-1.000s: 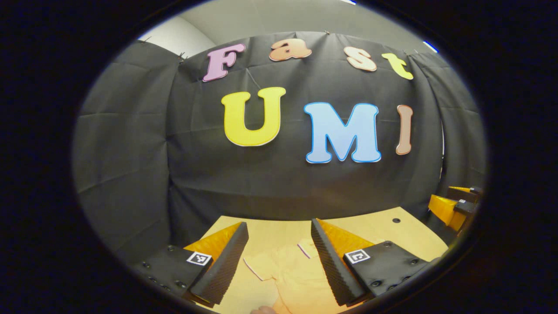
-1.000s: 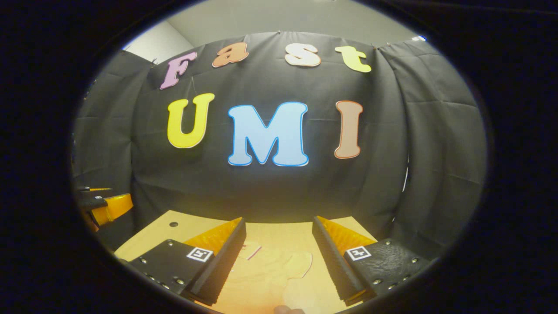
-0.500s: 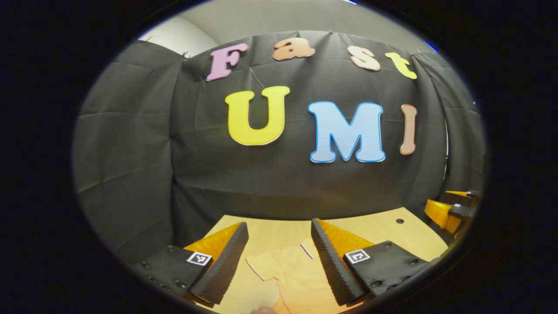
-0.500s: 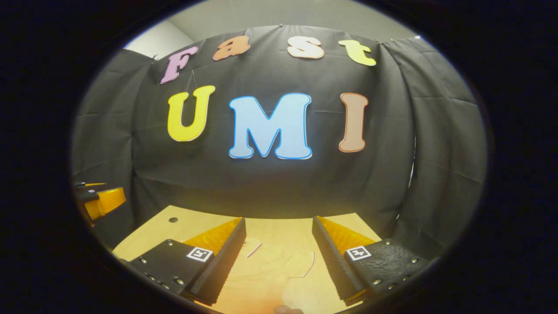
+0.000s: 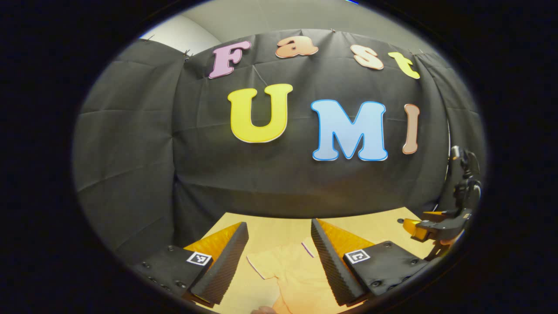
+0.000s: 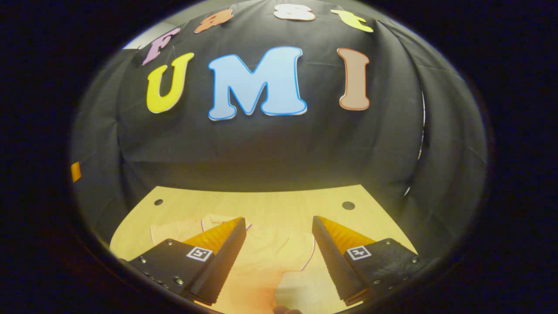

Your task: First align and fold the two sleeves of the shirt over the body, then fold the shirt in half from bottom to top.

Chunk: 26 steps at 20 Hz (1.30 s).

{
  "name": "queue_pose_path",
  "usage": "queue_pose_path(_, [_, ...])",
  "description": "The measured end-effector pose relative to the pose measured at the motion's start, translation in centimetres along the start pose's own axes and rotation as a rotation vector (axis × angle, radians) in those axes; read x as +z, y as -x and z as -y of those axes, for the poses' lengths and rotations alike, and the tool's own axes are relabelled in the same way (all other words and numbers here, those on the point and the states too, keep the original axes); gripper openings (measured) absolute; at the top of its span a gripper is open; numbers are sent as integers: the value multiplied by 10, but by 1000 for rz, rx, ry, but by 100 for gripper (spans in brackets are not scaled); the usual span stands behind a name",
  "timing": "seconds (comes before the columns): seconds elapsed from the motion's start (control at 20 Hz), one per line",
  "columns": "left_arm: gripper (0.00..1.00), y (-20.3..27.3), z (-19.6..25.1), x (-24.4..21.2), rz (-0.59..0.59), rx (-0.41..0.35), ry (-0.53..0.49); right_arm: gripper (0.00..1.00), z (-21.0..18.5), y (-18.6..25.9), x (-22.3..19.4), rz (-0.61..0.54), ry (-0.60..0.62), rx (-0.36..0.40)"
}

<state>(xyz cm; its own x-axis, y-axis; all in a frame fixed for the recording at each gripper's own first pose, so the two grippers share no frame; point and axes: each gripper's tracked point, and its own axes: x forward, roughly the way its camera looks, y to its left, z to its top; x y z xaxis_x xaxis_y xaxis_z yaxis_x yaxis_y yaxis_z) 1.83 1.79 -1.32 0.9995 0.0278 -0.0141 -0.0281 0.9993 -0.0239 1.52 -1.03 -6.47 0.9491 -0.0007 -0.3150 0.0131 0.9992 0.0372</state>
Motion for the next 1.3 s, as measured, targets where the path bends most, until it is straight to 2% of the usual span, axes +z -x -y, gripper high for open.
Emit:
queue_pose_path(0.3, [95, -4, -12, -7, -25, 50, -4, 96, 15, -17, -38, -158, -13, -48])
queue_pose_path(0.7, [95, -14, -30, -24, -80, 134, 18, 96, 27, -16, -80, -364, -41, -103])
queue_pose_path(1.05, [95, -19, -33, -31, -110, 171, 20, 96, 32, -8, -101, -471, -44, -103])
queue_pose_path(1.1, [95, -21, -33, -31, -113, 173, 21, 96, 29, -11, -99, -460, -58, -94])
queue_pose_path(1.2, [95, -20, -31, -32, -116, 176, 20, 89, 25, -13, -100, -456, -56, -78])
queue_pose_path(1.3, [95, -22, -29, -32, -119, 175, 21, 55, 20, -12, -101, -467, -62, -50])
